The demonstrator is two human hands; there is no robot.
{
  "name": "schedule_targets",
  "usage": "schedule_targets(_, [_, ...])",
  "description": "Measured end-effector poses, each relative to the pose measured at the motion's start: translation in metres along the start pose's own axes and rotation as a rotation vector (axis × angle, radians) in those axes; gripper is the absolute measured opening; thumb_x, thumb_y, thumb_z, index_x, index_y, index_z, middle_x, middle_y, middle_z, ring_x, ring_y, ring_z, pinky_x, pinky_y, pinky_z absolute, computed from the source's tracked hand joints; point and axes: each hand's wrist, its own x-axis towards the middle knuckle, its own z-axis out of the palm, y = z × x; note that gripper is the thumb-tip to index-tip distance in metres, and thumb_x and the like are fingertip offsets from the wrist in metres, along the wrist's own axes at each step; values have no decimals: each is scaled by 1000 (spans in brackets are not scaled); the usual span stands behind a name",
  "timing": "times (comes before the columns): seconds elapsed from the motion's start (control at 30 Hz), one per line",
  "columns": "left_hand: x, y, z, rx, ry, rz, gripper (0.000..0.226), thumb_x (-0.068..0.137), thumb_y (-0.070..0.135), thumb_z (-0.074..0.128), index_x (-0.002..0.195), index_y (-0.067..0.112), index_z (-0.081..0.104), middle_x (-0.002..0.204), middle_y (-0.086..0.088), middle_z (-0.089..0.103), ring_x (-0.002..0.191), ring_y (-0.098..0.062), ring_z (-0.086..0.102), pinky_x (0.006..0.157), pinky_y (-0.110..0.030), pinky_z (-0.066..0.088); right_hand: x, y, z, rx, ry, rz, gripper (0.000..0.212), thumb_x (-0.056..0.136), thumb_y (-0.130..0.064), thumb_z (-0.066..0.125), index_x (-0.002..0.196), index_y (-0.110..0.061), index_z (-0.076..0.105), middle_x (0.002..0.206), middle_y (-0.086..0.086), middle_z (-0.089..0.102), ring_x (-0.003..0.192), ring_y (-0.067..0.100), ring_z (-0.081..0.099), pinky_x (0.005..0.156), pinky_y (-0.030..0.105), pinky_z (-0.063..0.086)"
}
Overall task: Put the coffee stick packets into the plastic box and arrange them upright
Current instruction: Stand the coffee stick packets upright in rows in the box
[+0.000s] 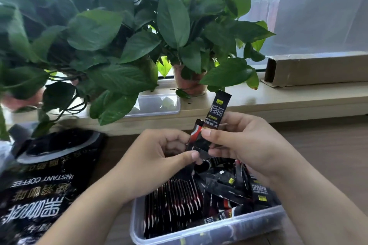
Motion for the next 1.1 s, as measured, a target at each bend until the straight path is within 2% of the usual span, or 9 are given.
schedule_targets(0.13, [4,4,-2,-188,189,-141,6,85,4,72,81,8,75,81,-15,78,64,-28,72,59,-32,59,4,2,-2,39,154,-60,8,79,-6,78,84,-12,80,75,3,75,62,9,64,58,18,53])
schedule_targets(0.27, [3,9,-2,-380,357,-173,10,76,4,75,82,-5,75,83,-20,77,67,-29,75,52,-27,58,-3,-2,-5,-329,136,-168,1,78,-22,81,78,-21,80,72,5,76,60,10,61,60,20,51])
schedule_targets(0.43, [3,14,3,-518,329,-187,16,70,9,73,79,-4,77,85,-26,75,69,-33,75,60,-39,62,-8,2,14,-414,-51,-211,21,95,-22,63,84,-21,82,59,1,69,52,5,60,56,14,48])
schedule_targets(0.6, [3,14,4,-588,269,-176,25,81,15,65,92,-4,77,93,-29,74,77,-36,75,67,-42,63,-7,5,16,-558,-12,-268,29,98,-28,58,78,-22,78,53,-6,61,47,0,51,52,12,40])
schedule_targets(0.73, [2,14,5,-576,204,-204,31,76,19,69,101,3,78,103,-23,75,88,-32,72,79,-50,58,-10,8,22,-905,49,-425,44,99,-33,53,56,-28,45,59,-13,53,62,6,51,58,18,35])
schedule_targets(0.77, [2,15,7,-581,198,-194,30,75,17,69,100,4,78,104,-21,75,87,-29,72,83,-43,56,-11,10,24,-958,65,-462,43,100,-34,51,58,-30,43,66,-11,52,66,9,51,61,21,35])
schedule_targets(0.83, [2,20,9,-615,238,-162,20,72,8,69,88,1,80,92,-16,78,68,-16,69,53,-18,54,-13,13,27,-979,75,-509,36,101,-33,49,65,-31,52,79,-7,52,72,12,53,65,22,34])
schedule_targets(0.97, [3,23,11,-722,326,-130,16,60,-4,68,47,4,68,53,-4,68,39,-6,59,38,-12,45,-15,15,35,-948,48,-621,29,99,-32,39,87,-20,62,85,-11,43,75,5,47,74,3,33])
schedule_targets(1.1, [5,11,2,-818,255,-125,35,39,11,95,57,1,68,102,-18,76,86,-27,77,61,-25,60,-10,21,36,-1016,-7,-653,43,99,-37,37,122,-12,63,99,-9,44,82,6,50,80,6,34])
